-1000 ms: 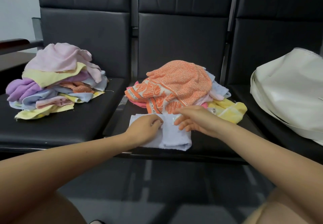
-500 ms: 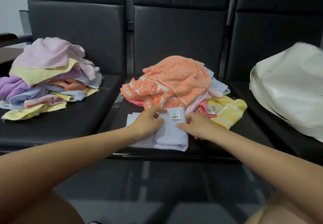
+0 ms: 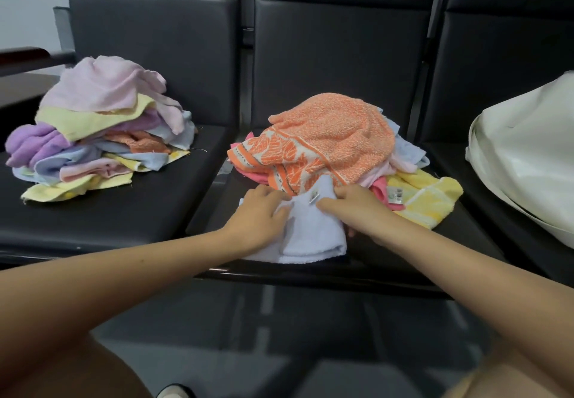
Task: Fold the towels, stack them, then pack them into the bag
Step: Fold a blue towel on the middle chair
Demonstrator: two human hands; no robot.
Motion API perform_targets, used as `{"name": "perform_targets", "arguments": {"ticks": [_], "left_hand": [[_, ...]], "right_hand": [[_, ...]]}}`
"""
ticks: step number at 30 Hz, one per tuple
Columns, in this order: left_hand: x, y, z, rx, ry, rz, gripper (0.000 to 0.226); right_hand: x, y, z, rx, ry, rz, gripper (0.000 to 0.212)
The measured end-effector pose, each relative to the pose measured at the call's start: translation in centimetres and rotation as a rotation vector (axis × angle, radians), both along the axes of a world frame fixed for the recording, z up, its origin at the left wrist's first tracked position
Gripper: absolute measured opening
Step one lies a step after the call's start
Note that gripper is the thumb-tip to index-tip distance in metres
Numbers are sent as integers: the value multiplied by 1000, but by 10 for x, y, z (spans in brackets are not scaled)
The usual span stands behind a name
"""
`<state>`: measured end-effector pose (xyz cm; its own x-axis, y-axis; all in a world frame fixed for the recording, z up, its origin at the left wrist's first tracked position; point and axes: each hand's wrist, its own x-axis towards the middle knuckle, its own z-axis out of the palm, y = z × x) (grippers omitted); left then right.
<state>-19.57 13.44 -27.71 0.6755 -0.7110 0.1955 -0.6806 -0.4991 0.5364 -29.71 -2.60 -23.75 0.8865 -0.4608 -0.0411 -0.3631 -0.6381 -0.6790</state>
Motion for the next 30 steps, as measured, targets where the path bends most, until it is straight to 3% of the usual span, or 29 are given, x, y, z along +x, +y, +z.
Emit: {"name": "perform_targets", "arguments": {"ticks": [1,3,6,9,14,19,21,23,26,30], "left_hand": [[3,1,5,-88,82,39,30],[5,4,16,-263,417,147,28],[4,9,26,-499,994,282,39],[6,13,25,-583,1136,290,39],[16,17,20,-386,849,296,14],[23,27,18,-178,344,260,19],[26,32,12,-82,159,221,18],[27,37,2,49,-4,219,21],[23,37,-13,202,-220,319,44],[22,36,-16,183,-197,359,44]], "right_hand": [[4,4,4,78,-61,3,33],[12,16,8,247,-166,44,44],[22,33,10,458,-212,171,31],[26,43,6,539,-168,292,25],[34,34,-6,296,-132,253,22],[34,29,-14,-308,0,279,35],[35,32,-13,-445,60,246,44],[37,34,-14,-483,98,232,53],[40,38,-18,-456,88,239,54],[46,39,-19,-367,123,266,51]]}}
